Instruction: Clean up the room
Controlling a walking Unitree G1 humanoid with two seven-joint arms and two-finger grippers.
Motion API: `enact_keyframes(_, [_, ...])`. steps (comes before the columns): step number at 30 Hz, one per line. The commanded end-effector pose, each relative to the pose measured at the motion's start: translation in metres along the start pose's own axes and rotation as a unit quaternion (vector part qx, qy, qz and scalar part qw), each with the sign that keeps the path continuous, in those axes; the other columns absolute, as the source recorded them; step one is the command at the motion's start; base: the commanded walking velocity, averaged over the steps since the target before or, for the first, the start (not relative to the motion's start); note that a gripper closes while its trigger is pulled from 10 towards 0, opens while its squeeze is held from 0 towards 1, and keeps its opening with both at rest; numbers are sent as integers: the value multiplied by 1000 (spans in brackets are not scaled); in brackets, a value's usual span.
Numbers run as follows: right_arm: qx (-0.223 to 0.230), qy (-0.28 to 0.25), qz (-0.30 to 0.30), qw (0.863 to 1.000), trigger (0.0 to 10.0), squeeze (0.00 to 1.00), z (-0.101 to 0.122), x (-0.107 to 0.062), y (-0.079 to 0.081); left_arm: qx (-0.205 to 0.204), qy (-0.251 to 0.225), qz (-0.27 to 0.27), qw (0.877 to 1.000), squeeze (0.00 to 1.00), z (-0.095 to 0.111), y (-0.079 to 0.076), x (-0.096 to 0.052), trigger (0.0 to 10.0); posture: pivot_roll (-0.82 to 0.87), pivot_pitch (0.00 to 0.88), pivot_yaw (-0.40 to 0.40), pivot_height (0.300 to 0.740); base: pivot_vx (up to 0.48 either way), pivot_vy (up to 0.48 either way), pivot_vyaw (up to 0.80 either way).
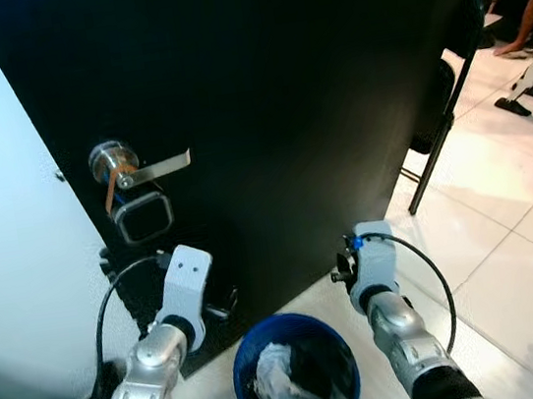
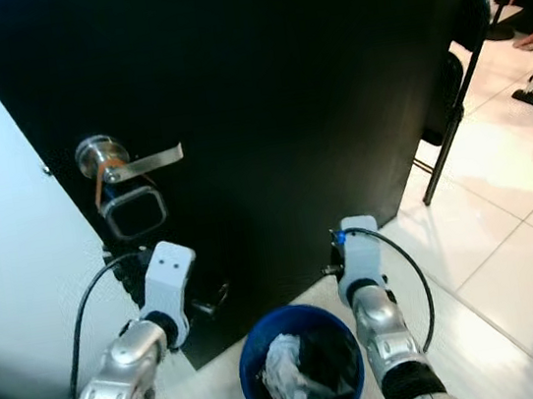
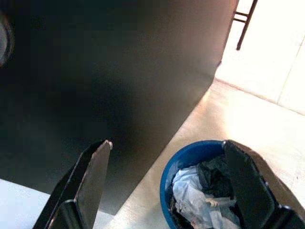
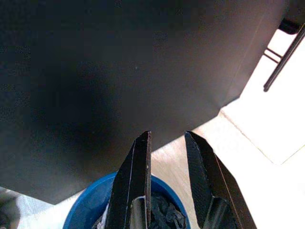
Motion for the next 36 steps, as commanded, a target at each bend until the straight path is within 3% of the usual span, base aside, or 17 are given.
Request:
enact_keyframes(1, [-22, 10, 6, 1000, 10000, 0, -5, -3, 3, -16, 7, 17, 1000, 0, -6, 1, 3, 10000, -5, 3, -3, 740, 0, 0, 0])
enact_keyframes(13, [-32, 36, -8, 999, 10000, 0, -12, -13, -1, -43, 16, 42, 998, 0, -11, 5, 7, 10000, -18, 6, -6, 732, 0, 0, 0])
enact_keyframes(36, [-42, 60, -17, 997, 10000, 0, -18, -22, -8, -43, 19, 54, 997, 0, -18, 10, 4, 10000, -16, 6, -23, 732, 0, 0, -708])
Point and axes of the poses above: a point about 5 cm out from each wrist's last joint towards the gripper, its own x axis pointing out of the wrist towards the gripper, its own z axis along the axis of the wrist's last joint, y = z × x, the point moved 6 cm from there along x, pointing out of the wrist towards the gripper, and after that the axes turned 10 degrees about -x, right-handed, at the moved point
